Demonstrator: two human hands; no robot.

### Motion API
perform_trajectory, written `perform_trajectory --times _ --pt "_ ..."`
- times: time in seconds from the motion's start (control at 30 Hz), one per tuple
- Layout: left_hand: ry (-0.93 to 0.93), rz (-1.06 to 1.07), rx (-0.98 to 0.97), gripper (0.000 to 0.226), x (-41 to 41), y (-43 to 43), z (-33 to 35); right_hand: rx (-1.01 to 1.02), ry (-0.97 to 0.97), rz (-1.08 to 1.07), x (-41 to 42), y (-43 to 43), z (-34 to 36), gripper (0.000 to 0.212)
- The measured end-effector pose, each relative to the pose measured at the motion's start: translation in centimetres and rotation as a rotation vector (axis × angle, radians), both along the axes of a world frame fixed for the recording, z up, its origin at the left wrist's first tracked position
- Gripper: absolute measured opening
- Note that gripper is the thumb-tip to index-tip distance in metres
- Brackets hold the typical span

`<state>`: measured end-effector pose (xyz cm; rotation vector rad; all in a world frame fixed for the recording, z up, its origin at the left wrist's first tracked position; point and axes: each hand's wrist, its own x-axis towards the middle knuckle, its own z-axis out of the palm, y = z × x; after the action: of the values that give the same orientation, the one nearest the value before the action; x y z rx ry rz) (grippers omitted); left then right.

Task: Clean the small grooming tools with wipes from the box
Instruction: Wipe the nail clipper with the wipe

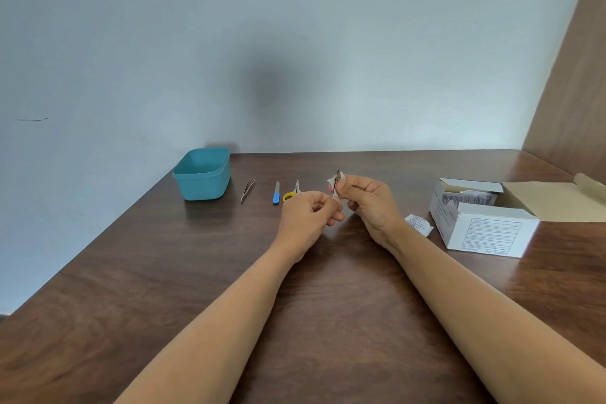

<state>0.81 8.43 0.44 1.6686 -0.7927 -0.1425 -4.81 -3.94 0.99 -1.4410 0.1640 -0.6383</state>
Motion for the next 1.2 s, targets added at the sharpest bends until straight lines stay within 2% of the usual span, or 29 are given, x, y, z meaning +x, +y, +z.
perform_trajectory --times 0.37,0.47,0.6,0.97,1.2 --pt "-0.007 -0.016 -0.004 0.022 0.0 -0.2 -0.1 -0.120 0.021 -0.012 0.1 0.4 0.1 0.023" --pt "0.081 0.060 -0.093 0.027 -0.2 -0.3 0.2 -0.113 0.008 -0.057 0.3 0.2 -0.1 0.024" --pt "0.203 0.132 -0.226 0.022 0.1 -0.5 0.2 -0.176 0.014 -0.039 0.3 0.1 -0.2 0.029" --pt "0.155 0.064 -0.256 0.016 0.5 -0.1 0.1 -0.259 0.027 0.032 0.0 0.8 0.2 0.036" --pt "0.147 0.031 -0.291 0.014 0.6 0.0 0.0 -0.332 0.077 0.060 0.1 0.9 0.1 0.048"
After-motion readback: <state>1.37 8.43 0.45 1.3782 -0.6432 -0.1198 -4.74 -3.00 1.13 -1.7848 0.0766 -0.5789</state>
